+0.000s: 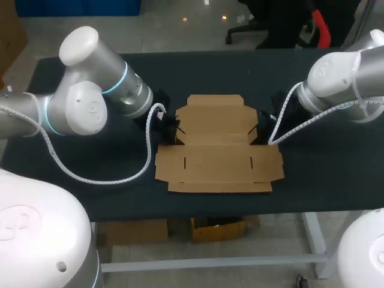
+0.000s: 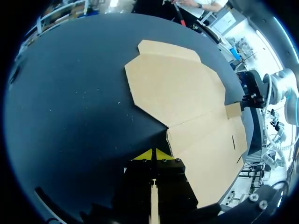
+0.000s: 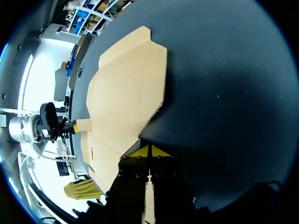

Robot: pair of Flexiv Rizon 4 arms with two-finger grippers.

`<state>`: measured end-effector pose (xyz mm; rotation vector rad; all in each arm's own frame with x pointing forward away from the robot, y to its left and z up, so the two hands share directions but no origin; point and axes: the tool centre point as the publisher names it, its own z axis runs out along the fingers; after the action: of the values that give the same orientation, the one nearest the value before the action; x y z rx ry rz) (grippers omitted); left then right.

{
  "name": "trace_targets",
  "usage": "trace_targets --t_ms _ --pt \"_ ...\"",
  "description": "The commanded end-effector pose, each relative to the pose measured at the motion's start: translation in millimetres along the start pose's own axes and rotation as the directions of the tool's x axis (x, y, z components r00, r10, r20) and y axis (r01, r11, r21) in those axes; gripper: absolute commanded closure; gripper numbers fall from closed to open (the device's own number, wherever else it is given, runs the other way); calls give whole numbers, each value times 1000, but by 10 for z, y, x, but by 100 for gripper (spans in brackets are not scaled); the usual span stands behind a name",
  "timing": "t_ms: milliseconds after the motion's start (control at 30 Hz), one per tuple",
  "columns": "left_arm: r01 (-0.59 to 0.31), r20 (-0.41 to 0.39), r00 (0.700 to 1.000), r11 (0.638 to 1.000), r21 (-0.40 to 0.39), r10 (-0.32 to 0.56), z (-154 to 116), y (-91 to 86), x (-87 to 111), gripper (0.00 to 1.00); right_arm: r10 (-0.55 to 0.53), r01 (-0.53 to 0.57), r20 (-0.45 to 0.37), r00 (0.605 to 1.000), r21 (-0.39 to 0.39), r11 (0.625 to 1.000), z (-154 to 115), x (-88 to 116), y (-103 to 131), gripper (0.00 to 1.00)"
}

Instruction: Assemble the packaging by folding the flat box into shape, placing the metal phone stand inside, and closing the box properly

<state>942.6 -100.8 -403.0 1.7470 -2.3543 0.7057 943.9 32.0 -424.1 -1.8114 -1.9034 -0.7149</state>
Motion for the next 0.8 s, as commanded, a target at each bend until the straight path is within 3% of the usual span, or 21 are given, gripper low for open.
trace_targets --t_ms 33,800 --pt "5 18 1000 1000 0 -5 20 -16 10 100 0 0 0 1000 2 1000 -5 4 5 100" --pt "-9 111 994 1000 27 6 51 -49 171 100 4 -4 17 1000 -3 1000 -8 39 -24 100"
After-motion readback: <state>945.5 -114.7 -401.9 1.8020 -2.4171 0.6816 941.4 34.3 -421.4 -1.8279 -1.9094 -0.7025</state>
